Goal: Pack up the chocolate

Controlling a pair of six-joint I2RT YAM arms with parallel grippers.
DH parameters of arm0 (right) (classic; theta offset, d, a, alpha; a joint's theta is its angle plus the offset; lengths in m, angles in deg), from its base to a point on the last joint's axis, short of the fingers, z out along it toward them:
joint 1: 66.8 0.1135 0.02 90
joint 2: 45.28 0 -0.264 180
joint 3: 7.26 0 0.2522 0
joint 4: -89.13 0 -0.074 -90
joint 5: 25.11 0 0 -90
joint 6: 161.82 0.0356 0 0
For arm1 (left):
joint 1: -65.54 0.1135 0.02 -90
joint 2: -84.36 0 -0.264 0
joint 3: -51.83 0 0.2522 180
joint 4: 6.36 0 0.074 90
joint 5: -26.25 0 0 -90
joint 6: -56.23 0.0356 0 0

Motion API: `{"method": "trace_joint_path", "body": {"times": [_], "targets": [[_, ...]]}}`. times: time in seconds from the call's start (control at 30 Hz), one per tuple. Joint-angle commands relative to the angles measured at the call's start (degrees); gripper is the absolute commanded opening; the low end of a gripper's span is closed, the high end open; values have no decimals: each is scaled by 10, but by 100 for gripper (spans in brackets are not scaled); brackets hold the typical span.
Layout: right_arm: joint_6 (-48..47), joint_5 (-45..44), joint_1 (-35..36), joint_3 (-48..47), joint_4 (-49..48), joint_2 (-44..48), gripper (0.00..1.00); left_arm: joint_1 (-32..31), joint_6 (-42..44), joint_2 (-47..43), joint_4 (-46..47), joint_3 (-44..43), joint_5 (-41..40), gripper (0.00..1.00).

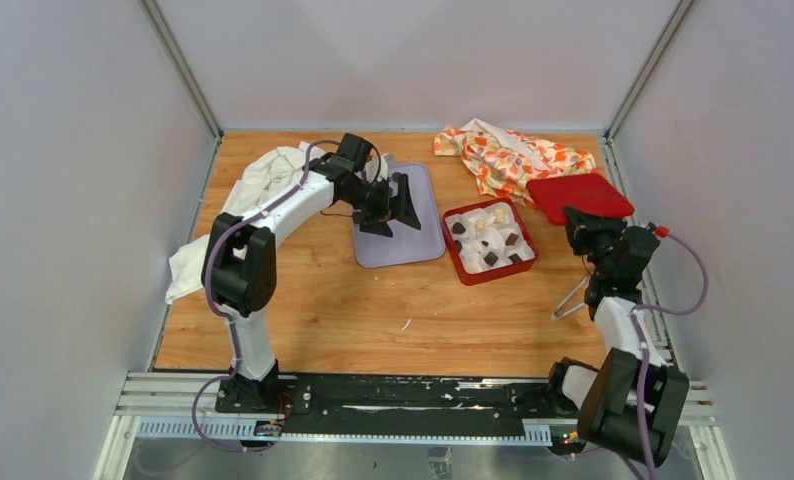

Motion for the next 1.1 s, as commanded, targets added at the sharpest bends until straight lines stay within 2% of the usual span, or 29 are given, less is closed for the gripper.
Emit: {"method": "trace_joint_path", "body": {"times": [0.0, 0.2, 0.4, 0.47, 0.73, 1.07], "targets": [[-91, 16, -10, -70, 124, 64, 0, -5, 1, 16, -8, -34, 15, 99], [-78, 55, 13, -81, 113, 69, 0, -5, -30, 48, 7, -83, 20, 99], [-64, -4, 119, -61, 81, 49, 0, -12, -68, 98, 19, -149, 11, 99], [-53, -23, 156, -58, 57, 29, 0, -16, -76, 105, 25, -150, 1, 99], [-22, -58, 231, -51, 13, -30, 0, -37, -131, 128, 88, -132, -9, 99], [23, -78, 254, 3, -35, -46, 0, -69, -164, 170, 114, -154, -15, 99]]}}
